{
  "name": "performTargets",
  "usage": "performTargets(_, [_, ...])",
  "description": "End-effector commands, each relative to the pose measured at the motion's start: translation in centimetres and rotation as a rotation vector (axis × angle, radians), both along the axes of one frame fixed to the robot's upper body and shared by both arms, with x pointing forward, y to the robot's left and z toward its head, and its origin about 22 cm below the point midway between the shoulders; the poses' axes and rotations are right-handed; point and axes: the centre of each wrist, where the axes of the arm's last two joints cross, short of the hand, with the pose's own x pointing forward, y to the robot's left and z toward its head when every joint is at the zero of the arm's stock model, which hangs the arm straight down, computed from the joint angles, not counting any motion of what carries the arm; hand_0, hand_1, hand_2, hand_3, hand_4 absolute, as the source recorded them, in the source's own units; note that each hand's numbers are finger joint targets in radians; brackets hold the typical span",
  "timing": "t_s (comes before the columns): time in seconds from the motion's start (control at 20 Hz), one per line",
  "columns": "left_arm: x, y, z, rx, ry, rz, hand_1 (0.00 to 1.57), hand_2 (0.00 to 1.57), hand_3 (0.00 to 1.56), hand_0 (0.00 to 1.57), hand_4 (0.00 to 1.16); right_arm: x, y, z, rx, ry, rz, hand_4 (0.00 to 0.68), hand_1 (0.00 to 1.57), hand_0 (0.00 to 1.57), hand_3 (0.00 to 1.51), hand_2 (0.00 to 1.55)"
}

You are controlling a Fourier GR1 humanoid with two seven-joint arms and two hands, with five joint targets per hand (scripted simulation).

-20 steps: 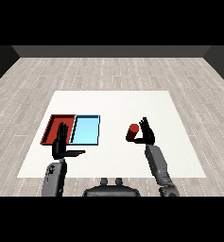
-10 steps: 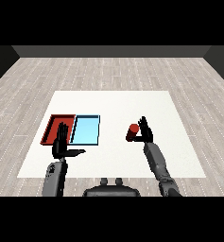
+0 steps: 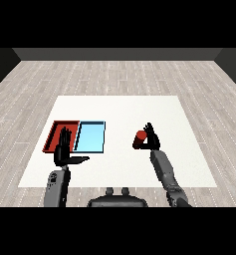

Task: Pick the red can and put it in the red box

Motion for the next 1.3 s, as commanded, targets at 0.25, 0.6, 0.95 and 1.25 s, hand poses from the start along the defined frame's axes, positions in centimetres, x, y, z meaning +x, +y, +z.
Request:
performTargets(0.25, [-0.4, 1.1, -0.1, -0.008, 0.001, -0.01, 0.0, 0.0, 0.0, 0.0, 0.0, 0.7, 1.6, -1.0, 0.016, 0.024, -0.014, 0.0, 0.0, 0.0, 0.0, 0.0])
performTargets(0.6, [0.0, 0.9, 0.6, 0.002, 0.001, -0.001, 0.0, 0.0, 0.0, 0.0, 0.0, 1.3, 1.3, -0.3, -0.016, 0.034, 0.01, 0.0, 0.0, 0.0, 0.0, 0.0])
performTargets(0.95, [0.1, 1.7, 0.6, -0.001, 0.004, -0.016, 0.0, 0.0, 0.0, 0.0, 0.0, 1.7, 2.6, 0.0, -0.035, 0.028, 0.021, 0.0, 0.0, 0.0, 0.0, 0.0])
performTargets(1.25, [1.3, 1.3, -0.2, 0.006, -0.016, 0.009, 0.0, 0.0, 0.0, 0.0, 0.0, 1.9, 2.4, -0.7, -0.022, 0.07, -0.03, 0.0, 0.81, 0.81, 0.8, 0.92])
